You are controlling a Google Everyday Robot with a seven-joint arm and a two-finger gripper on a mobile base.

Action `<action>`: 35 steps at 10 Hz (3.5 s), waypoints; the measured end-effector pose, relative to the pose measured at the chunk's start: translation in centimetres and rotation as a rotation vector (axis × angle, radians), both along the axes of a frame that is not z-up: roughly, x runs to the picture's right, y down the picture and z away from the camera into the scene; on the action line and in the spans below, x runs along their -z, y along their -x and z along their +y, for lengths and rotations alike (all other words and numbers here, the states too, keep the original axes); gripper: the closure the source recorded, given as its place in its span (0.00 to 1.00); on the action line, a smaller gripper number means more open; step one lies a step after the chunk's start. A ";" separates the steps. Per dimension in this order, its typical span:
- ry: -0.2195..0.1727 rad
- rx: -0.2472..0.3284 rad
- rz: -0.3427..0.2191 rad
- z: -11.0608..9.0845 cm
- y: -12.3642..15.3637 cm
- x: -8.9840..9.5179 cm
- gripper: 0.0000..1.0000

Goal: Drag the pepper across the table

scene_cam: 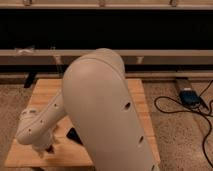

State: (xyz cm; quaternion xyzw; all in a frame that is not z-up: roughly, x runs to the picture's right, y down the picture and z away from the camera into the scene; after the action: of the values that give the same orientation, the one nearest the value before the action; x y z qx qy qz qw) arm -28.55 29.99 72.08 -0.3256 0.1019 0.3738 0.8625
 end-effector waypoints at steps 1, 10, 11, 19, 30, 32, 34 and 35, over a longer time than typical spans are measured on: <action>0.003 -0.001 -0.003 0.2 0.0 -0.2 0.35; 0.025 0.055 -0.008 2.4 1.8 -1.7 0.65; 0.026 0.054 -0.004 2.2 1.6 -1.8 0.74; 0.071 0.035 0.024 1.4 -1.6 -1.7 1.00; 0.162 -0.078 0.122 2.4 -12.2 -1.7 1.00; 0.168 -0.129 0.149 1.9 -14.8 -2.1 1.00; 0.171 -0.165 0.173 1.7 -17.1 -2.2 1.00; 0.172 -0.178 0.185 1.6 -18.0 -2.4 1.00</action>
State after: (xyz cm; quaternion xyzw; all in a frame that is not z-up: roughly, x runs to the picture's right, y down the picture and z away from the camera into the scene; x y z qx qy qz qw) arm -10.55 31.63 74.47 -0.3703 0.1834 0.4670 0.7818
